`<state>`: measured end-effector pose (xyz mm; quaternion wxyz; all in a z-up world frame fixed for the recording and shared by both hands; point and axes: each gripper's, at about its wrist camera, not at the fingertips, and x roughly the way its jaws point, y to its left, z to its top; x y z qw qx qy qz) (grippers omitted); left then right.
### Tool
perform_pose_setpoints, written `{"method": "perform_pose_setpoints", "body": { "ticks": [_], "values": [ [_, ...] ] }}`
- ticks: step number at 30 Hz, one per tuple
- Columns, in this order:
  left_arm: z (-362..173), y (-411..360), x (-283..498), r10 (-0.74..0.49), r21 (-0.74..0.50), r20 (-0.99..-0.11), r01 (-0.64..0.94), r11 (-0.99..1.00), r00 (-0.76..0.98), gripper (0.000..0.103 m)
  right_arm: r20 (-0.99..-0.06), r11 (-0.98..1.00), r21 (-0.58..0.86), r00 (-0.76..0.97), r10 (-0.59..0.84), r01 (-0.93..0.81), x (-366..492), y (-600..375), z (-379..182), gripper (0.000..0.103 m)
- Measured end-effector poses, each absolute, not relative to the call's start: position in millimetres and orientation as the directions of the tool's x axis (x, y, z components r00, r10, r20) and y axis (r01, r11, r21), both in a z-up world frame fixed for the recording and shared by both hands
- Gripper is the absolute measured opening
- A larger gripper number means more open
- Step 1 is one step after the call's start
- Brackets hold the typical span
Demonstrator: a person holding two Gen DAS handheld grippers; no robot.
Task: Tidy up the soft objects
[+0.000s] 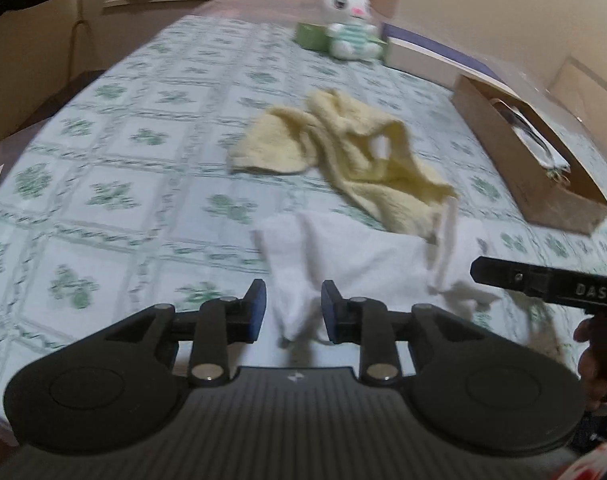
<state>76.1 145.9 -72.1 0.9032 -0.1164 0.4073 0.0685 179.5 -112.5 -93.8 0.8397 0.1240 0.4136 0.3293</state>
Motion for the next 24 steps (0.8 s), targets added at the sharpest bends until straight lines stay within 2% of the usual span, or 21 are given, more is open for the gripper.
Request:
{"method": "perform_pose_setpoints", "body": {
  "ticks": [2,3,4,5,6,11,19,22,24],
  "values": [
    [-74.4,155.8,73.0,0.05,-0.153,-0.757,-0.252,0.956,0.651,0.026,-0.607,0.752,0.498,0.445,0.658,-0.432,182.2,-106.4,-98.2,0.076],
    [-75.7,159.9,71.7,0.054,-0.158,-0.76,-0.264,0.952,0.648,0.026,-0.601,0.754,0.484,0.457,0.656,-0.445,180.8,-101.0,-99.1,0.066],
    [-76.7,162.9,70.5,0.054,-0.166,-0.761,-0.273,0.948,0.647,0.026,-0.601,0.753,0.455,0.46,0.653,-0.475,178.0,-95.8,-98.9,0.053],
    [-76.6,164.0,68.7,0.051,-0.172,-0.76,-0.277,0.945,0.648,0.026,-0.604,0.744,0.409,0.454,0.655,-0.529,173.9,-87.5,-98.5,0.023],
    [-76.7,164.3,68.5,0.044,-0.179,-0.758,-0.274,0.945,0.65,0.026,-0.613,0.725,0.373,0.433,0.661,-0.579,170.8,-80.1,-100.0,0.014],
    [-75.2,156.2,70.7,0.001,-0.202,-0.749,-0.23,0.952,0.663,0.026,-0.636,0.714,0.184,0.473,0.61,-0.675,153.8,-75.6,-93.7,0.011],
    [-77.3,134.0,81.0,-0.064,-0.222,-0.742,-0.155,0.963,0.667,0.026,-0.595,0.791,-0.161,0.698,0.4,-0.59,154.9,-133.1,-54.8,0.011],
    [-77.0,126.2,85.8,-0.083,-0.226,-0.739,-0.13,0.965,0.669,0.026,-0.592,0.759,-0.198,0.693,0.411,-0.62,150.0,-131.6,-52.0,0.011],
    [-77.1,121.5,88.1,-0.091,-0.225,-0.742,-0.119,0.967,0.665,0.026,-0.621,0.722,-0.132,0.625,0.474,-0.679,147.1,-120.2,-60.5,0.011]
  ]
}}
